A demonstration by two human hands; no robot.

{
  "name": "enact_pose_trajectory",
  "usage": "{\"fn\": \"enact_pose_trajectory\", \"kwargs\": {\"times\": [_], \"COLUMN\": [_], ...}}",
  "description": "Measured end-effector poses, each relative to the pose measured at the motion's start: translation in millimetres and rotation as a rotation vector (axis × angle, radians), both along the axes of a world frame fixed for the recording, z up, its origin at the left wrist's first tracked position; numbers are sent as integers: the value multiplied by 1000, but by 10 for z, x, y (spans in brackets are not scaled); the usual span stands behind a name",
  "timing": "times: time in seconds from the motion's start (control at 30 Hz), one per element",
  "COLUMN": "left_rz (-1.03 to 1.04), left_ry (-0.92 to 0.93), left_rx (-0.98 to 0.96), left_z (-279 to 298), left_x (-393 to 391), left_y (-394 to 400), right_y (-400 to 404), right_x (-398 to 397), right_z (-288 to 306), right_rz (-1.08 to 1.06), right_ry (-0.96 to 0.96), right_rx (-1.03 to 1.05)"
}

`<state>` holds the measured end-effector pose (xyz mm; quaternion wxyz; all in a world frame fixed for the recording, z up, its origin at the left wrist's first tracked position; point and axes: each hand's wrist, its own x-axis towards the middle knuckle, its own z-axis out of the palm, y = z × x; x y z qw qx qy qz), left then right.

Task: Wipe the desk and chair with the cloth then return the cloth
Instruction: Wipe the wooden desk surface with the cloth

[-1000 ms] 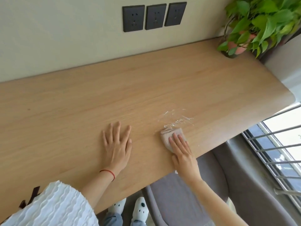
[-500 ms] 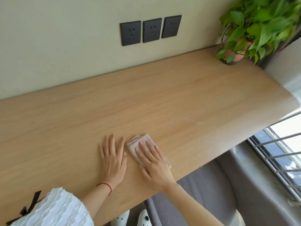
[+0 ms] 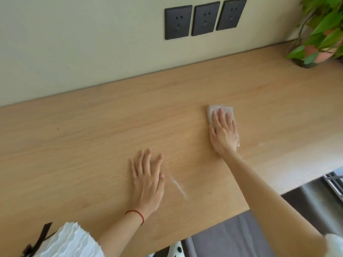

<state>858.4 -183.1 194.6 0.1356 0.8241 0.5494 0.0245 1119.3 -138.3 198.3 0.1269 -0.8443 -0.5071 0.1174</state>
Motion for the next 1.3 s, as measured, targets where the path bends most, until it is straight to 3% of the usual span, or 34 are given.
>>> {"fn": "enact_pose_trajectory", "kwargs": {"times": [0.13, 0.23, 0.33, 0.43, 0.6, 0.7, 0.83, 0.97, 1.07, 1.2, 1.3], "left_rz": [70, 42, 33, 13, 1, -10, -1, 2, -3, -6, 13], "left_ry": [-124, -107, -82, 5, 117, 134, 127, 112, 90, 55, 51], "left_rx": [-40, -20, -12, -25, 5, 11, 9, -5, -6, 16, 54], "left_z": [88, 125, 135, 141, 72, 40, 63, 127, 144, 119, 63], "left_x": [11, 5, 2, 41, 86, 82, 89, 99, 88, 65, 75], "left_y": [-4, -16, -14, -28, -6, -1, -7, -21, -31, -52, -24], "right_y": [-242, -861, -1393, -1632, -1059, -569, -378, -746, -1261, -1743, -1485], "right_x": [-851, -693, -50, 622, 1261, 1130, 418, -370, -336, 327, 789], "right_z": [19, 45, 47, 63, -23, -48, 7, 40, 49, 24, -3], "right_rz": [379, 519, 411, 115, -246, -205, 4, 268, 384, 154, -45], "right_ry": [18, 10, -21, -4, -70, -99, -69, -14, -38, -63, -81], "right_rx": [33, 27, 7, -37, -59, -86, -60, -19, -27, -7, -34]}}
